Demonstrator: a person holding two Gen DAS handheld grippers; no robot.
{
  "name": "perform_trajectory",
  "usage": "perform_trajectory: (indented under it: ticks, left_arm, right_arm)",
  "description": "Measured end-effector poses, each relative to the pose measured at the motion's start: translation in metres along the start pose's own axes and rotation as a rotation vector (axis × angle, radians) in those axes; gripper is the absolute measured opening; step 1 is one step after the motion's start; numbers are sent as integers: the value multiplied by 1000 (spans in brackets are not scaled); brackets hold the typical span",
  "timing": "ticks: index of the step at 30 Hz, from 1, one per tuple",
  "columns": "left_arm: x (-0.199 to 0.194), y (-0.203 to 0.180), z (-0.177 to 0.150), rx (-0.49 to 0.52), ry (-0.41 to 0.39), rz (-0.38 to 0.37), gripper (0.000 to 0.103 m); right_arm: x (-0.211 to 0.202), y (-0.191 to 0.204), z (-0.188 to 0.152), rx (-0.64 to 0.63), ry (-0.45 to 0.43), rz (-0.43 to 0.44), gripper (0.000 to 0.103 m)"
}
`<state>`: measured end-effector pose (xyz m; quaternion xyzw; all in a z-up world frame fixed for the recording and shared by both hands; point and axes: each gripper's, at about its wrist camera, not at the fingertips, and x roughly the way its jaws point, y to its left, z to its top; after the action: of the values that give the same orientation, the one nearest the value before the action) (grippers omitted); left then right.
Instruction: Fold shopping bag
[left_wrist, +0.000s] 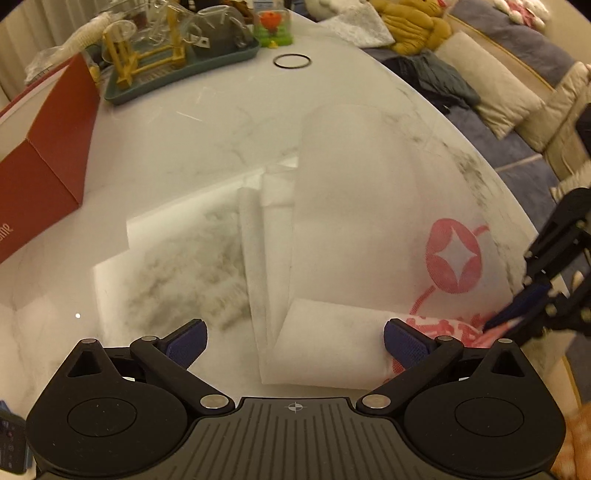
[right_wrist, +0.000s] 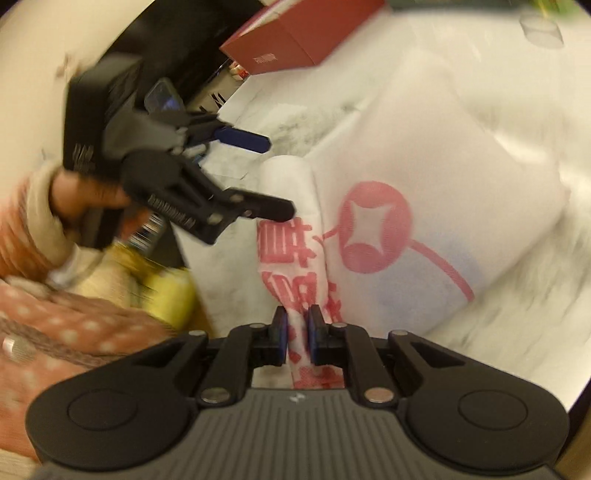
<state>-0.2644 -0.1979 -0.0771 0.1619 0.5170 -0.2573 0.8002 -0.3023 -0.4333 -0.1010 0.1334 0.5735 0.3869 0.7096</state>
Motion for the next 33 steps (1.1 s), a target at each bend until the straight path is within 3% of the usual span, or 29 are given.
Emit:
perform_trajectory:
  ticks: [4, 7, 12, 14, 17, 19, 23, 33]
  left_arm:
    - [-5, 10, -15, -81, -21, -81, 103]
    - [-17, 4, -9, -32, -119, -78, 103]
    - [-46, -26, 3, 237, -272, -109, 103]
    - [-48, -39, 2, 376, -274, -91, 103]
    - [-38, -48, 2, 475, -224, -58, 103]
    - [-28, -48, 6, 463, -196, -35, 103]
    - [0, -36, 19, 293, -104, -52, 103]
    - [11, -25, 13, 177, -78, -93, 103]
  right_arm:
    - [3, -33, -11, 274, -30, 127, 11]
    - [5, -57, -21, 468, -56, 187, 11]
    - [12, -73, -16, 560, -47, 217, 8]
    - [17, -70, -17, 560, -41, 217, 8]
    - [20, -68, -15, 567, -40, 221, 8]
    - [21, -65, -16, 564, -38, 219, 8]
    - [11, -65, -22, 554, -37, 203, 7]
    - [8, -55, -21, 552, -75, 178, 7]
